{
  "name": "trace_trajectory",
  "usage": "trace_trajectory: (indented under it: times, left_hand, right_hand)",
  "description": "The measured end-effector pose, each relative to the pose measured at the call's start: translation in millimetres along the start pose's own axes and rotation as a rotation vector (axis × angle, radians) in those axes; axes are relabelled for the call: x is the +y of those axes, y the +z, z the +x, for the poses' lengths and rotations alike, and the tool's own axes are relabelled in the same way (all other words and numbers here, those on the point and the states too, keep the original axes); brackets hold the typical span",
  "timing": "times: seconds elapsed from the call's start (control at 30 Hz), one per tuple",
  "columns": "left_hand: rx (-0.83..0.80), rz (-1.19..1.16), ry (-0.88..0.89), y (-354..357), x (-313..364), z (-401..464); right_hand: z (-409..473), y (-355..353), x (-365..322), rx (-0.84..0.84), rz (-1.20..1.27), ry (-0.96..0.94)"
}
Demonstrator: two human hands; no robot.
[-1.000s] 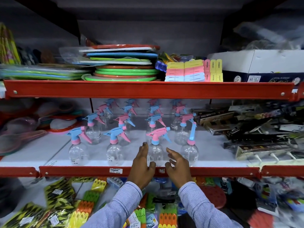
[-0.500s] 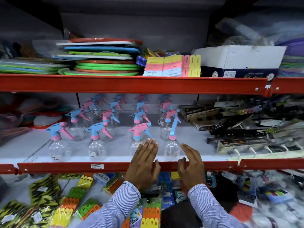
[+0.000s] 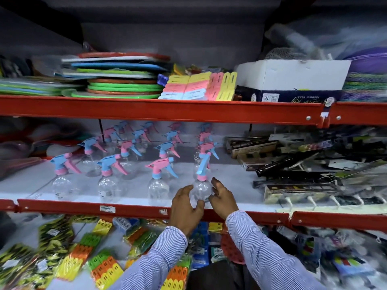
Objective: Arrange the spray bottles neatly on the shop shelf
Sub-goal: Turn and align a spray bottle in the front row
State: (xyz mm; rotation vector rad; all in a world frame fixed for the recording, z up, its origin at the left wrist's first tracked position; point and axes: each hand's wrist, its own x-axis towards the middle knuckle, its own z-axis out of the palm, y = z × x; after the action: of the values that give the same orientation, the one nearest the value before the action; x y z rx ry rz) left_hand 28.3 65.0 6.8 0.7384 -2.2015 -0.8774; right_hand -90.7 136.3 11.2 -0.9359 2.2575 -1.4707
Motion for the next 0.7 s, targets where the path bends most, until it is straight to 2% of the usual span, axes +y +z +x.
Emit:
trace_trajectory:
  times: [0.2, 0.4, 0.7]
  left_hand:
    - [-0.013, -0.087, -0.067, 2.5, 2.4, 9.7]
    - [-0.065, -0.148, -0.103, 3.3, -0.1, 22.4]
    - [-0.132, -0.189, -0.092, 6.3, -3.5, 30.6]
  right_hand:
    - [-3.0, -3.8, -2.4, 0.027, 0.040, -0.019]
    - [-8.6, -4.0, 3.1, 0.132, 0.055, -0.010]
    - [-11.5, -1.8, 3.1, 0.203, 0.039, -0.017]
